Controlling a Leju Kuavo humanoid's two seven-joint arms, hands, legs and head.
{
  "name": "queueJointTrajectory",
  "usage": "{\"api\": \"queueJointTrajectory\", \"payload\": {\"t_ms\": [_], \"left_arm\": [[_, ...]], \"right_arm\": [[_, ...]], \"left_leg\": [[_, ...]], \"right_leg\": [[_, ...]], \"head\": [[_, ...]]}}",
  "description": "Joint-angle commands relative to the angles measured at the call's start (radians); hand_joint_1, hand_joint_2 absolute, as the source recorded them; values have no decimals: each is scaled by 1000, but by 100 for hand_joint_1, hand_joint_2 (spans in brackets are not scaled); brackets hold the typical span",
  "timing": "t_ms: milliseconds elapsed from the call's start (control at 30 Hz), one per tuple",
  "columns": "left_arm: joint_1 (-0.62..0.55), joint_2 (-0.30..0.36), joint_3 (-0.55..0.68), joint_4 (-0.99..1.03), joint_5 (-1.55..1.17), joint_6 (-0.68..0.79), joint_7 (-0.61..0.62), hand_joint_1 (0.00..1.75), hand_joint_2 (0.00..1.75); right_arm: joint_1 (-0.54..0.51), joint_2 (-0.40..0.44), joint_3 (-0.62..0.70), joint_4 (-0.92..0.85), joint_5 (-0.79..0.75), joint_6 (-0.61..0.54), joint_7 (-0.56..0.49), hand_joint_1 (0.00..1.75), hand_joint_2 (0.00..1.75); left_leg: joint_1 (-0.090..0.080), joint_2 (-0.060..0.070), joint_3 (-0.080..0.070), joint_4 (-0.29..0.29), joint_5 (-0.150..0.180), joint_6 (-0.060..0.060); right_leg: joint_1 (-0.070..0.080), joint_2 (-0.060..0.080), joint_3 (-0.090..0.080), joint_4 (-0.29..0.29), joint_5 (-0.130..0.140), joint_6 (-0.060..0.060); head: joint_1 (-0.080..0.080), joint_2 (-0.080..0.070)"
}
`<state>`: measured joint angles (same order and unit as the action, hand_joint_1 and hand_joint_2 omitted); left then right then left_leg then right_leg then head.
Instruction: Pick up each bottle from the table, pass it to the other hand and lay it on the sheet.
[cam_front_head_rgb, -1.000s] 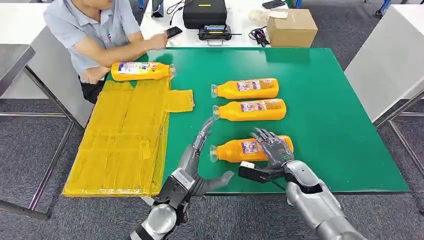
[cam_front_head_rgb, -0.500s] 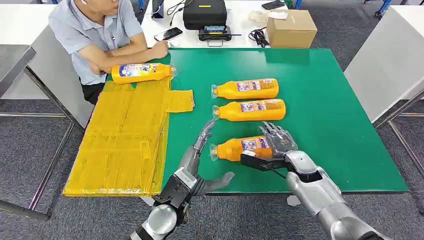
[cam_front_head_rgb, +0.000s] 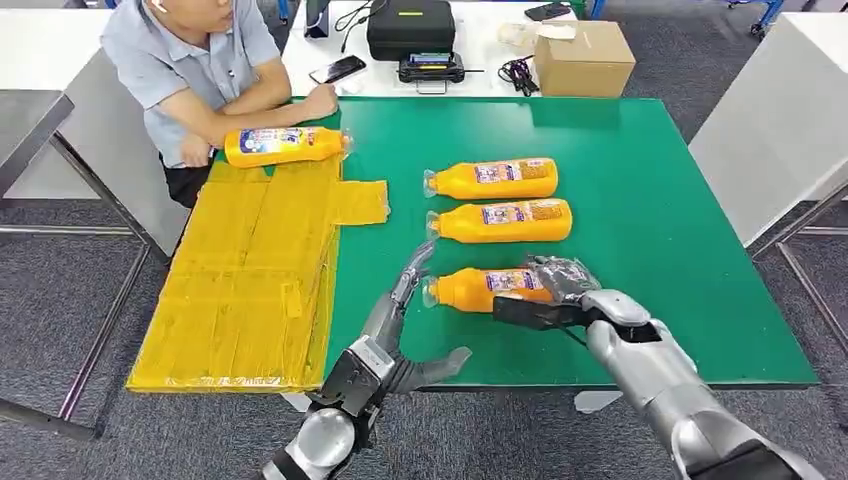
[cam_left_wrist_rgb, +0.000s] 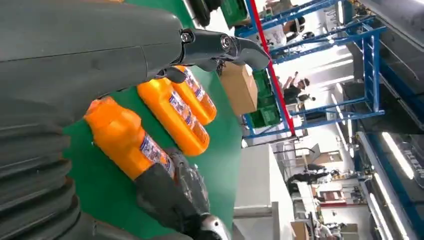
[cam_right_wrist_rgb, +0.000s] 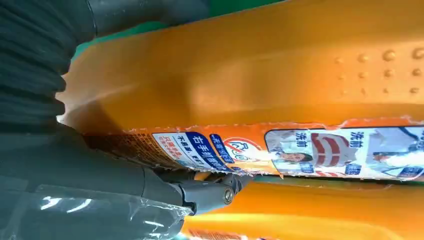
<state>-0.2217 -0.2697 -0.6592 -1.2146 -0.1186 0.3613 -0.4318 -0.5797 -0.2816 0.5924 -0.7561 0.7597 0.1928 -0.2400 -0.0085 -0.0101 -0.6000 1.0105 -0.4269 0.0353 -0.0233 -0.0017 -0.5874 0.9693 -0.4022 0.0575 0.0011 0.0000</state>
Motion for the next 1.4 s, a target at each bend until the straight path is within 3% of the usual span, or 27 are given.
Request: {"api": "queueJointTrajectory", "payload": {"t_ms": [33,200,433,600,667,767,1000,1100,1267,1400], "left_arm": [[-62,2,-46,99,19,-5,-13,0,175],[-63,4,-49,98,19,-7,-13,0,175],[-66,-17,-26,102,87,31,-49,0,175],[-48,-68,84,97,377,238,-168,0,175],[-42,-76,115,87,487,277,-200,0,175],[-15,-52,124,83,611,331,-191,0,175],[-9,-15,89,122,763,264,-147,0,175],[-18,-7,63,119,769,239,-140,0,175],[-19,30,0,69,812,83,-76,0,175],[-31,34,-21,56,758,76,-125,0,175]], "right_arm": [[6,-67,40,105,-92,77,-31,175,175],[7,-63,46,102,-92,73,-30,175,175],[46,-82,24,58,-248,72,-110,175,175],[131,-7,-79,-78,-400,-12,-120,175,175],[128,44,-100,-132,-393,-74,-122,175,175],[139,105,-137,-241,-409,-100,-113,175,175],[197,150,-150,-338,-441,-105,-127,175,175],[204,159,-163,-337,-474,-97,-158,175,175],[184,161,-149,-316,-543,-4,-179,175,175],[164,151,-95,-265,-593,87,-179,175,175]], "left_leg": [[2,-4,3,-1,0,-2],[1,-2,3,-1,0,-1],[2,-3,4,-1,0,-2],[3,1,5,-1,-1,-3],[2,2,4,-1,-1,-2],[2,8,3,0,-2,-2],[3,1,-1,-1,0,-2],[4,4,0,-1,-2,-3],[1,2,-5,-1,-1,-2],[2,3,-4,-1,-2,-3]], "right_leg": [[2,-5,6,-3,-1,-2],[1,-2,5,-2,0,-2],[2,-4,7,-3,0,-2],[3,-1,8,-3,-1,-3],[2,1,6,-2,0,-3],[3,7,3,-1,1,-3],[3,1,1,-1,0,-2],[4,3,2,-1,-1,-3],[2,2,-3,0,-1,-2],[2,3,-2,0,-1,-3]], "head": [[0,0],[0,0],[0,0],[0,0],[0,0],[0,0],[0,0],[0,0],[0,0],[0,0]]}}
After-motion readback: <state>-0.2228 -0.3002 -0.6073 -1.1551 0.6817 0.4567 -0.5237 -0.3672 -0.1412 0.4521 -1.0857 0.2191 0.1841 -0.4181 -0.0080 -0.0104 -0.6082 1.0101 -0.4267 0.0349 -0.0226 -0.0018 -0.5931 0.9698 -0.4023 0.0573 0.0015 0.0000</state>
